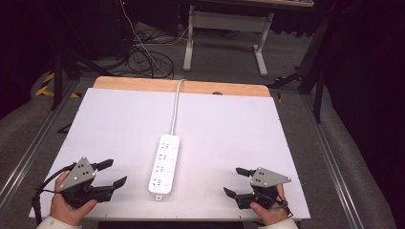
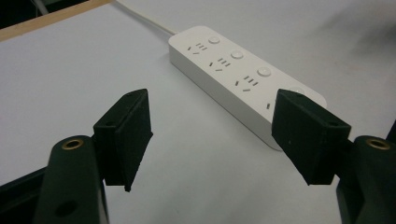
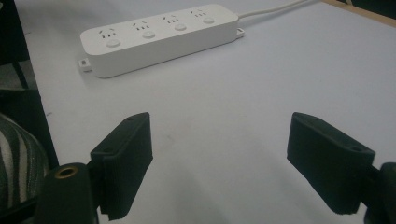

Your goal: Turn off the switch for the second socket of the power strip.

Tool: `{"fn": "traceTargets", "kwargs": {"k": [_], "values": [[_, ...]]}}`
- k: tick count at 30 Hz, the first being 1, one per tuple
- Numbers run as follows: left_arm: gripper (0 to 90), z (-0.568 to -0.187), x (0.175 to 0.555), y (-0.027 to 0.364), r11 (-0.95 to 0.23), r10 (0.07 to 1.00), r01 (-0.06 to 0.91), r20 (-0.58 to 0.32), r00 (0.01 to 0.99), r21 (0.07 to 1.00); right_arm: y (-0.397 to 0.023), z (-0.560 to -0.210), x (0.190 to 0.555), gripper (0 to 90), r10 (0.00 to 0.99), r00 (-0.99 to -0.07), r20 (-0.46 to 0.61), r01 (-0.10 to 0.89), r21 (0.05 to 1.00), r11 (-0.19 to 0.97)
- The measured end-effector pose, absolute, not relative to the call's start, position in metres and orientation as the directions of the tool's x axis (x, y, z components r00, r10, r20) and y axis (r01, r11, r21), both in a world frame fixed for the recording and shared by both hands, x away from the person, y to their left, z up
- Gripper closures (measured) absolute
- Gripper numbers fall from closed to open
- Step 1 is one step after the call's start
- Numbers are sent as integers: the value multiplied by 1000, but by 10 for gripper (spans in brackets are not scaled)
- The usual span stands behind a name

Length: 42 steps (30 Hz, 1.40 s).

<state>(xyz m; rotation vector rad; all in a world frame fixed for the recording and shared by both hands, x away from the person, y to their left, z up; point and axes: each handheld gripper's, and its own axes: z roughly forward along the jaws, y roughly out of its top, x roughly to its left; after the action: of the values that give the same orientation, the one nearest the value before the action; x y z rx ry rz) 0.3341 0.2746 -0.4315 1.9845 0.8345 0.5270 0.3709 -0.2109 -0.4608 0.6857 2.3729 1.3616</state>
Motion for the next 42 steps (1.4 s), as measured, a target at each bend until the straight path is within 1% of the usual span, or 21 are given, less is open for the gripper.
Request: {"fn": "traceTargets", "kwargs": {"k": [6,10,14,22,34,42], "values": [[305,-425,341,266,-382,725,337,53,687,860,-211,-461,371,228,551,-834,-36,247,868,431],[351,-423,344,260,-398,714,324,68,697,858,-211,-462,371,227,548,-836,-34,248,868,431],[369,-417,350,254,-404,704,310,76,707,861,-211,-462,371,227,548,-836,-31,248,869,427],[360,-408,360,238,-411,678,291,77,731,864,-210,-463,371,227,543,-839,-26,250,869,427],[363,-404,374,215,-431,657,283,83,749,857,-210,-463,371,227,537,-843,-21,248,871,424],[353,-404,384,202,-437,642,287,73,763,852,-211,-463,371,227,536,-844,-20,248,871,424]]}}
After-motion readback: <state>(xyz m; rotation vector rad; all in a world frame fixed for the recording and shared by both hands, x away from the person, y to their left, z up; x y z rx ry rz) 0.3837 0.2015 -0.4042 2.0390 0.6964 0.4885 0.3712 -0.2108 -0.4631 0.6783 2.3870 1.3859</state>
